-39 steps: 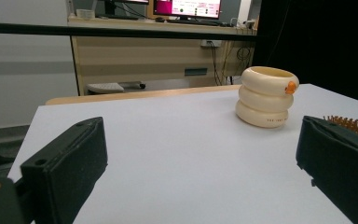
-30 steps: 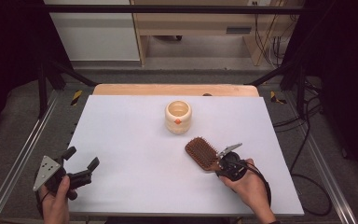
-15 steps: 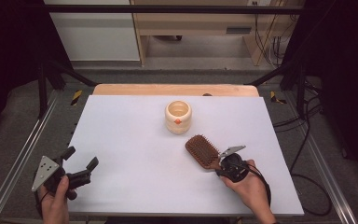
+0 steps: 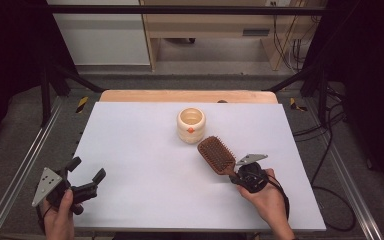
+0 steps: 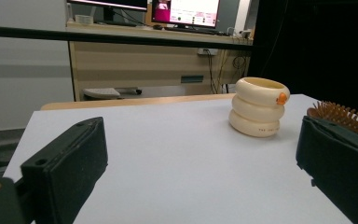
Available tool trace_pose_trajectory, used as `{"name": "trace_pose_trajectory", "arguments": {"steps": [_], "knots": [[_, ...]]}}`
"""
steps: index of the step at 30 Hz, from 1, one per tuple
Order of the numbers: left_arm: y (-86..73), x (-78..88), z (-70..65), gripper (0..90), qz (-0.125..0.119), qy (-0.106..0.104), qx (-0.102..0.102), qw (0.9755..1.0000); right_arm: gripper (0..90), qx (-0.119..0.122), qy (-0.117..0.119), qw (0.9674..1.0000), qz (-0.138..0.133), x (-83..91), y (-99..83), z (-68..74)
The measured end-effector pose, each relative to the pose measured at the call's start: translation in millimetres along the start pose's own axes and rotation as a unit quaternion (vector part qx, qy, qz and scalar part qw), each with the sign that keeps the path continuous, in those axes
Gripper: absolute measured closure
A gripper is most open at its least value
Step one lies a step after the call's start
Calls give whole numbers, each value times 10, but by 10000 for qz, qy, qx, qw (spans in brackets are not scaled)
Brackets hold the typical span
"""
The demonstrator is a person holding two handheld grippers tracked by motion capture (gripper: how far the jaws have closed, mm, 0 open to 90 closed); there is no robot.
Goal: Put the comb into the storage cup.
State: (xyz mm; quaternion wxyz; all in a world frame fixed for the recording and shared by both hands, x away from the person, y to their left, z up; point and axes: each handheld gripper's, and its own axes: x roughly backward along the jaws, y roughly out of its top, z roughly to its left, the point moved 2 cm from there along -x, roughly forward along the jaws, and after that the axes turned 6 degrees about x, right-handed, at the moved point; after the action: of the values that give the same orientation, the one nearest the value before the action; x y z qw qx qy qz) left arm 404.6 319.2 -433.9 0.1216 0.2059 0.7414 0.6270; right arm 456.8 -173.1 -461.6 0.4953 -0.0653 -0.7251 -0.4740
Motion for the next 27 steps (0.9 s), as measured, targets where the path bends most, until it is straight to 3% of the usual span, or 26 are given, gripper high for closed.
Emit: {"name": "trace_pose_trajectory", "arguments": {"steps": [7, 10, 16, 20, 27], "knots": [[74, -93, -248, 20, 73, -232, -107, 9996, 728, 25, -108, 9984, -546, 144, 108, 0], [123, -194, -396, 21, 130, -460, -107, 9988, 728, 132, -40, 9959, -895, 194, 172, 5], [203, -480, -655, 22, 358, -712, -147, 9967, 728, 195, -72, 9927, -1189, 191, 282, 19], [296, -668, -787, 22, 418, -902, -218, 9948, 729, 217, -66, 9893, -1445, 175, 339, 16], [412, -993, -945, 23, 472, -1162, -102, 9920, 729, 189, -12, 9814, -1909, 141, 499, 48]]}}
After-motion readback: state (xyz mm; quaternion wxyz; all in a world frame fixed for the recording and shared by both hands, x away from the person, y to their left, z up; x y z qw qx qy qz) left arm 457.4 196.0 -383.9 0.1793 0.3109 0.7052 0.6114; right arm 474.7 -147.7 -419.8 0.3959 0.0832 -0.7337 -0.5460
